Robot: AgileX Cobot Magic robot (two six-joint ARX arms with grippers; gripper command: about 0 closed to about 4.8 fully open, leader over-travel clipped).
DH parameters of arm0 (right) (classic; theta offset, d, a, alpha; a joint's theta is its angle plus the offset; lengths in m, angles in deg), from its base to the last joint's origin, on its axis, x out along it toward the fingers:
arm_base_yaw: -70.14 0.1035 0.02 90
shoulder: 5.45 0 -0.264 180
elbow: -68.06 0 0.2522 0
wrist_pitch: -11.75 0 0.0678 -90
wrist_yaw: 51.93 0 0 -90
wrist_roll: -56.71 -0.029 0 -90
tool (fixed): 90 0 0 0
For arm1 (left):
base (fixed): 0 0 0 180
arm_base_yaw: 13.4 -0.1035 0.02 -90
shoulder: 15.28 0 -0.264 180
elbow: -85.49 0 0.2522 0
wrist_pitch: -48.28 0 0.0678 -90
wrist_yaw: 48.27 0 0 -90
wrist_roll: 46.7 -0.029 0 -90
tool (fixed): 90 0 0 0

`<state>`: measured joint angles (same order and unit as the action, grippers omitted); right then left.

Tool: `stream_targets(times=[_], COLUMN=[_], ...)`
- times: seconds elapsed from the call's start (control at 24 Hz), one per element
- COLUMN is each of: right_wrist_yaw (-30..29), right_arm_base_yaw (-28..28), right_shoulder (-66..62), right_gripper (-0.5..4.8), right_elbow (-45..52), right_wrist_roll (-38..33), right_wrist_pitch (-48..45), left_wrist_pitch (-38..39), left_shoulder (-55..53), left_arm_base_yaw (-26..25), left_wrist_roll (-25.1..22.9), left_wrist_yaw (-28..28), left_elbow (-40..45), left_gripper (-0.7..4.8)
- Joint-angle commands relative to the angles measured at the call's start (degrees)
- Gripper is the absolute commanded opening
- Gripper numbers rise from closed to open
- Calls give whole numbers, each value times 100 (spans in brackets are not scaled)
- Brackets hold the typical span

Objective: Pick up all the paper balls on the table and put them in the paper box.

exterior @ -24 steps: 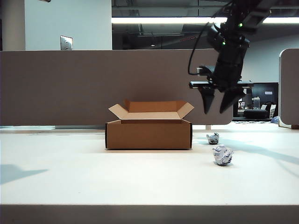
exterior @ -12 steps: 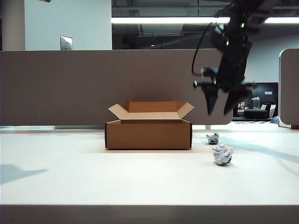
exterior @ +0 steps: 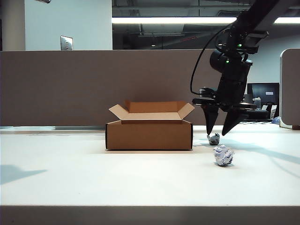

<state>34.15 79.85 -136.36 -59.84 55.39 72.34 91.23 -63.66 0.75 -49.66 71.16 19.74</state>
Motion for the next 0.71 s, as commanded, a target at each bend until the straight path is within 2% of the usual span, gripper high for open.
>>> stream_targets(times=[0.04, 0.33, 0.46, 0.58, 0.67, 0.71], right_wrist_yaw=[-382, -575, -649, -664, -675, -671], right_arm_base_yaw=[-94, -212, -214, -210, -197, -195], right_shoulder=[9, -321, -457, -466, -466, -463], right_gripper=[230, 230, 208, 145, 76, 65], right_elbow=[-42, -411, -608, -612, -612, -612], right_wrist_roll=[-155, -186, -186, -164, -133, -111], right_wrist_pitch=[-68, 157, 267, 245, 243, 251], left_wrist_pitch=[-35, 101, 129, 173, 184, 186], left_shoulder=[9, 9, 9, 9, 9, 9], left_arm_base_yaw=[-2, -2, -2, -2, -2, -2], left_wrist_roll=[-7, -7, -7, -26, -26, -26], left_wrist_yaw=[-28, -31, -31, -31, -31, -31], left_elbow=[-13, -13, -13, -11, -11, -13], left_gripper=[-1, -1, -1, -1, -1, -1])
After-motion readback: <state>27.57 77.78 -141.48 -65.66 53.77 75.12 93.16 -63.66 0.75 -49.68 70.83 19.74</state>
